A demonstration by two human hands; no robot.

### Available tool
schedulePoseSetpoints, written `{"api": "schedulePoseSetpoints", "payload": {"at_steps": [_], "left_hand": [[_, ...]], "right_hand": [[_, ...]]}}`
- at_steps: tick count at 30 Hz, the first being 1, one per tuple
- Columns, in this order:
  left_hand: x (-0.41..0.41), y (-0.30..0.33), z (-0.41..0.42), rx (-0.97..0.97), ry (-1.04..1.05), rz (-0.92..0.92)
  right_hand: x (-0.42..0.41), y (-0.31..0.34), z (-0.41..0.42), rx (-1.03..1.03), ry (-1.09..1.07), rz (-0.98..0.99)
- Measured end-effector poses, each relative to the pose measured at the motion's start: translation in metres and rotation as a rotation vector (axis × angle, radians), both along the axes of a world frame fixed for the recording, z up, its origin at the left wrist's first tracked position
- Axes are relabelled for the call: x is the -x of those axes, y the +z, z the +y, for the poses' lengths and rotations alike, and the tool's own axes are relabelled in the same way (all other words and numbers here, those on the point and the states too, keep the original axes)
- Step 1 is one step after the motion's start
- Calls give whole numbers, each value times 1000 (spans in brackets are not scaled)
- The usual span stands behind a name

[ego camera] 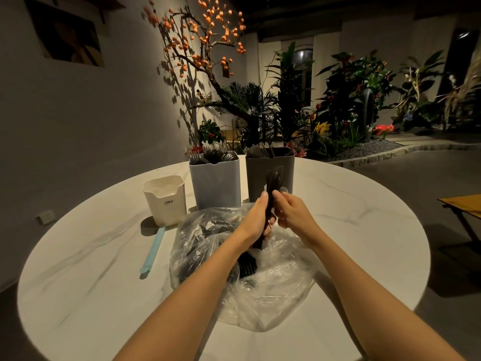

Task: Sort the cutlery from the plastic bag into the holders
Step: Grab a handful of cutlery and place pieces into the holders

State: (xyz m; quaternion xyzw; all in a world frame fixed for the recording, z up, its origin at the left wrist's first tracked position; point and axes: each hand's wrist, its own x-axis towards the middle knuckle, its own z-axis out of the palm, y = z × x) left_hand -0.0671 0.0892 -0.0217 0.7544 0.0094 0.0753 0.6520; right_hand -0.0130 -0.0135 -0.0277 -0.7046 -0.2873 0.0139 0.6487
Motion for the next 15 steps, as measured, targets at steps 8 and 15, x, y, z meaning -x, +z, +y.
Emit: {"api": "schedulePoseSetpoints", "payload": {"at_steps": [8, 15], "left_hand": [[0, -3, 6, 44, 50, -2], [0, 0, 9, 68, 102, -84]], "right_hand": [[1, -2, 3, 11, 15, 39], [0, -2, 2, -32, 35, 87]]}}
